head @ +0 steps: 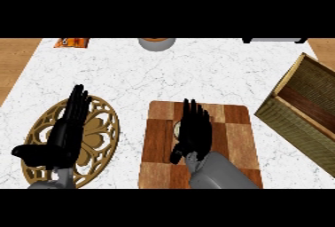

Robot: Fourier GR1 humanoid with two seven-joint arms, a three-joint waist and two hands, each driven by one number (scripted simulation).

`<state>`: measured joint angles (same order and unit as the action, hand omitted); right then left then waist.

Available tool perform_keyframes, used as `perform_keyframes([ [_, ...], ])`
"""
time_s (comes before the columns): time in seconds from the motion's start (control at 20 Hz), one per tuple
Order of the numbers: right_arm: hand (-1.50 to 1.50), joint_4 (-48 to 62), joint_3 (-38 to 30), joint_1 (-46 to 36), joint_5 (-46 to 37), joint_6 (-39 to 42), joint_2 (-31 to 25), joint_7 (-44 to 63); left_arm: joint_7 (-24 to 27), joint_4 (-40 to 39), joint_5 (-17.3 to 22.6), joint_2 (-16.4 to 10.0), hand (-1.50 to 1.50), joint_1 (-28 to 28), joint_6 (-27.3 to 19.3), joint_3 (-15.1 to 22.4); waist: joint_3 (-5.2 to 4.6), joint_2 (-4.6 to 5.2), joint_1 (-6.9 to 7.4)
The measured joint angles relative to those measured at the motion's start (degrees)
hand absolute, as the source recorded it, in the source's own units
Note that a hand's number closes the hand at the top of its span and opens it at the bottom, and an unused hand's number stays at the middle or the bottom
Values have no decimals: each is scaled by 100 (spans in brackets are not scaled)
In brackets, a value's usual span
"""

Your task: Pick the cupcake from the cutting board and place it in the basket

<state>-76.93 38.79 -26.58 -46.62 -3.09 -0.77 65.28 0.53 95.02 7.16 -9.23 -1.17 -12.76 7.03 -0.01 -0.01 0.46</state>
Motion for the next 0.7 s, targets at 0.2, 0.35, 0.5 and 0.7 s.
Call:
perform_keyframes([
  [0.2,-150,277,41,-46,84,-151,7,-59,31,-73,19,39,0,-69,52,-83,1,4,3],
  [0.35,-150,348,-6,-60,107,-214,9,-73,2,-13,-2,24,0,-11,97,-102,0,2,1],
  [0.5,-150,488,-68,-28,59,-303,14,-139,7,10,-38,31,0,22,107,-133,1,0,-2],
  [0.7,150,694,-110,34,180,-350,17,-306,-41,20,-58,79,0,-22,144,-165,0,2,-9],
])
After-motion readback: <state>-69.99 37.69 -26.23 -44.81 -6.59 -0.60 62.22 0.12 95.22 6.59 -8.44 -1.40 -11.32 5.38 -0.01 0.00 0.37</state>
